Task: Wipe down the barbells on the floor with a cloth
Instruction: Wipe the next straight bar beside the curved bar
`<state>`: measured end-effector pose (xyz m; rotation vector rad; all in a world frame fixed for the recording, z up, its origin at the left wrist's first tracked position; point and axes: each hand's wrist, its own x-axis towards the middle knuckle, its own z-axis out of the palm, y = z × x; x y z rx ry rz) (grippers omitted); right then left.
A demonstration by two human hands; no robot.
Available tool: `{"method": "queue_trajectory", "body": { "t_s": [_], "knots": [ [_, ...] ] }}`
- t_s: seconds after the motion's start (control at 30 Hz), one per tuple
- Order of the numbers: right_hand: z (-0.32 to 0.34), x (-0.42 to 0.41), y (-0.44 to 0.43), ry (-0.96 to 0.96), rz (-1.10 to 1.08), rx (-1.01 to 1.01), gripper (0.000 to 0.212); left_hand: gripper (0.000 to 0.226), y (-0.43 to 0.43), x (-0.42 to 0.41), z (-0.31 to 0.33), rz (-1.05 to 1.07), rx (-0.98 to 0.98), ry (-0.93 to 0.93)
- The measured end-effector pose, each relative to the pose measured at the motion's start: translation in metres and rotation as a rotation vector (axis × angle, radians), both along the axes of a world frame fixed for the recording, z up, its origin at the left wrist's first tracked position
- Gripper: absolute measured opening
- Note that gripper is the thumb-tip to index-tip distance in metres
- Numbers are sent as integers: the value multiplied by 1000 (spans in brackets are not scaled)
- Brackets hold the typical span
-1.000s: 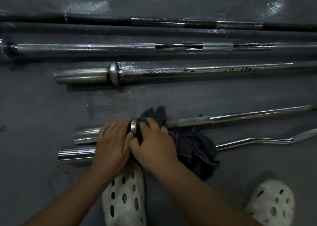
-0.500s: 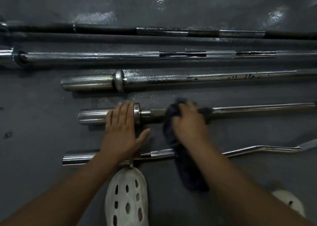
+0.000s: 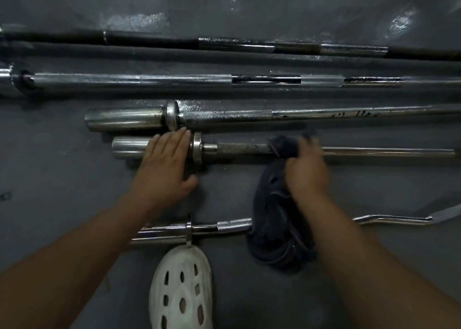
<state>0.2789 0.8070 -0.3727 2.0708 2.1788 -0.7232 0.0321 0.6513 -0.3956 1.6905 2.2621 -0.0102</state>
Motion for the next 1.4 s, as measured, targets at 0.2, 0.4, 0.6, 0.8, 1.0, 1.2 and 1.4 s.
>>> {"method": "queue_trajectory", "body": {
  "t_s": [0.2, 0.4, 0.6, 0.8, 1.0, 1.2, 1.4],
  "knots": [
    [8, -55, -52, 104, 491, -172, 65, 76, -39, 24, 14, 47, 163, -113],
    [0, -10, -56, 31, 115, -114, 55, 66, -31, 36, 15, 146, 116, -189],
    [19, -45, -94, 133, 580, -156, 59, 65, -65, 55, 24, 52, 61, -228],
    [6, 16, -65, 151, 98, -62, 53, 68, -111, 27, 16, 270, -15, -111],
    [3, -53, -101, 132, 562, -43, 66, 63, -48, -14, 7, 324, 2, -83],
    [-15, -5, -42, 113, 150, 0, 62, 87, -72, 9, 3, 250, 3, 17],
    [0, -71, -93, 133, 636, -148, 77, 82, -40, 1, 8, 285, 70, -15]
  ]
}}
